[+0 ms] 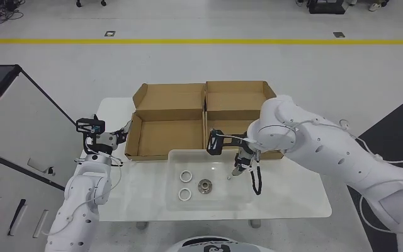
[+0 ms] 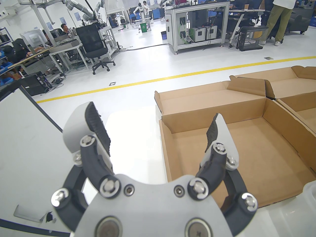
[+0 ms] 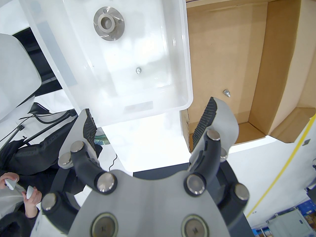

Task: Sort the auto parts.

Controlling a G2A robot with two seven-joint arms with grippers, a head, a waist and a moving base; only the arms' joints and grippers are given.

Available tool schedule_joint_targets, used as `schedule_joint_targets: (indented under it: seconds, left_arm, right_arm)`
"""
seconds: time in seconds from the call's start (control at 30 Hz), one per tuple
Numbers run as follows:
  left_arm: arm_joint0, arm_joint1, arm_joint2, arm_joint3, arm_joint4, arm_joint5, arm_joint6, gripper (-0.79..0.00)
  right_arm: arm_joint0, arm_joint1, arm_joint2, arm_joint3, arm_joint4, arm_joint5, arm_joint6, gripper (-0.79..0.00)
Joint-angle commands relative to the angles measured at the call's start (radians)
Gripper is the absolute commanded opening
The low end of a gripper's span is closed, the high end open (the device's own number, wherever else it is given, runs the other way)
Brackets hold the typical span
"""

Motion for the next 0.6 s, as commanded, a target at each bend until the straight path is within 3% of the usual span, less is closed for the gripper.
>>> schedule_joint_targets:
  seconds: [0.0,0.33,0.57]
  left_arm:
    - [0.000,0.000,0.000,0.000,0.000,0.000,0.000,0.000]
    - [0.000,0.000,0.000,0.000,0.000,0.000,0.000,0.000]
    - [0.000,0.000,0.000,0.000,0.000,0.000,0.000,0.000]
  right_arm:
    - [0.000,0.000,0.000,0.000,0.000,0.000,0.000,0.000]
    - [-0.011,0.000,-0.007,-0.014,-0.024,-0.010,-0.012,0.000]
    - [-0.014,-0.015,-0.079,-0.015,-0.027,-0.009,-0.008,0.000]
